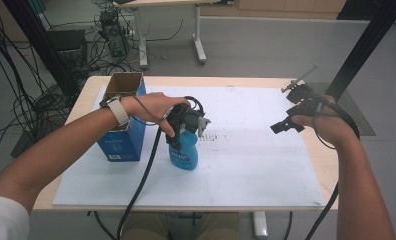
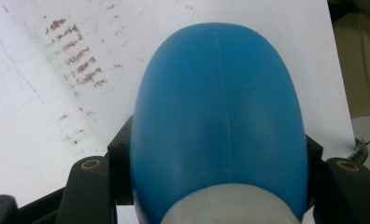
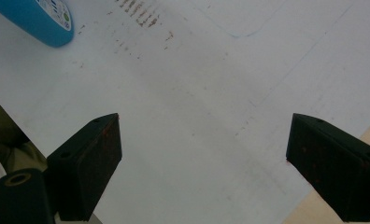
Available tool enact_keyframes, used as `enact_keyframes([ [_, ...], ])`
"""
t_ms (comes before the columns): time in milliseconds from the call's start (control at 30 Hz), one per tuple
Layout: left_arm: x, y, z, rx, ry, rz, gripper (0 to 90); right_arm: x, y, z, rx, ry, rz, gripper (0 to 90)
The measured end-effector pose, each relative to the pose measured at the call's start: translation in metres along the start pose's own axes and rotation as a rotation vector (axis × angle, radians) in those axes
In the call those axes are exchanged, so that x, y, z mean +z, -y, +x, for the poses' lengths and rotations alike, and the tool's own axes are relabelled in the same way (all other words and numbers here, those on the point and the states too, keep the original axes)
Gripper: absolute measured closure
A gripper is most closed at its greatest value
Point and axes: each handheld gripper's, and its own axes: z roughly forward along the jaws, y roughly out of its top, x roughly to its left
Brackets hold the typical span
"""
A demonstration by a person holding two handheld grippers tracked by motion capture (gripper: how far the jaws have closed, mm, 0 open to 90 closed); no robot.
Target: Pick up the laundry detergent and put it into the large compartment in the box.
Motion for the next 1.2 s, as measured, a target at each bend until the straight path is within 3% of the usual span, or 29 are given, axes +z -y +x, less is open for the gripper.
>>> enact_keyframes([
  [867,-0.001,0.002,0.001,-0.017,0.002,-0.016,38.7,-0.006,0.005,0.004,-0.004,0.007,-0.011,10.3],
  [1067,-0.007,0.000,-0.001,-0.018,-0.004,-0.034,38.6,-0.007,0.007,0.005,-0.003,0.012,-0.009,10.3],
  [1200,-0.014,-0.004,-0.003,-0.025,-0.006,-0.021,38.6,-0.008,0.008,0.005,-0.005,0.011,-0.013,10.3],
])
